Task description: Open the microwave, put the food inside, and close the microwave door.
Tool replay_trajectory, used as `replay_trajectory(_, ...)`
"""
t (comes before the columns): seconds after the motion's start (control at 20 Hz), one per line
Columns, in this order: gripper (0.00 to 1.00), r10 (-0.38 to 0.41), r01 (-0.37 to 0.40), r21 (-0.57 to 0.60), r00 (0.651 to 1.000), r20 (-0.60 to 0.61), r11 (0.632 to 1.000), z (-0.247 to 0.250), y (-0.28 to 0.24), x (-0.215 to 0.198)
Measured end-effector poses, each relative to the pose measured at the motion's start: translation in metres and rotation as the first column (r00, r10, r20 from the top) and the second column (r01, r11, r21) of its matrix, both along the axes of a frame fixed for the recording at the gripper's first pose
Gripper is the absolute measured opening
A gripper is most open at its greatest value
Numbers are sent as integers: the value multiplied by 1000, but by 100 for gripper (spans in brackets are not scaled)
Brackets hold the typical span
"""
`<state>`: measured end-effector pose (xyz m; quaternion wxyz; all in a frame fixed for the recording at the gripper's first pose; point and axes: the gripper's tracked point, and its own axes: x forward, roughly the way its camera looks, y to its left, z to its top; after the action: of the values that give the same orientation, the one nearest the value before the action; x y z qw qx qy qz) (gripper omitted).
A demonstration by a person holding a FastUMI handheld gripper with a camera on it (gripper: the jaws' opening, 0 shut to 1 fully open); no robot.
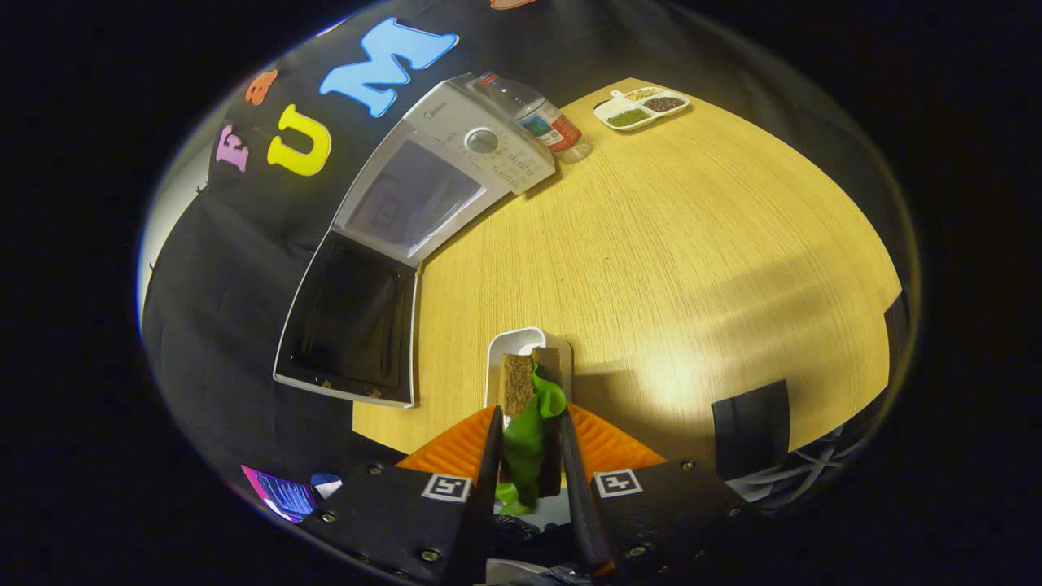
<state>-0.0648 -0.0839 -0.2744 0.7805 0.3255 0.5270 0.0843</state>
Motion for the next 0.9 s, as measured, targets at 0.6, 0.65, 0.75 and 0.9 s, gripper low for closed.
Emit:
replay_trajectory(0.6,28,-83,89,-45,989,120,995,42,25,9)
replay_trajectory(0.65,28,-99,106,-37,985,141,994,48,32,11)
replay_trajectory(0.75,28,-124,129,-15,976,179,992,59,48,17)
replay_trajectory(0.9,28,-155,148,46,963,220,988,76,77,29)
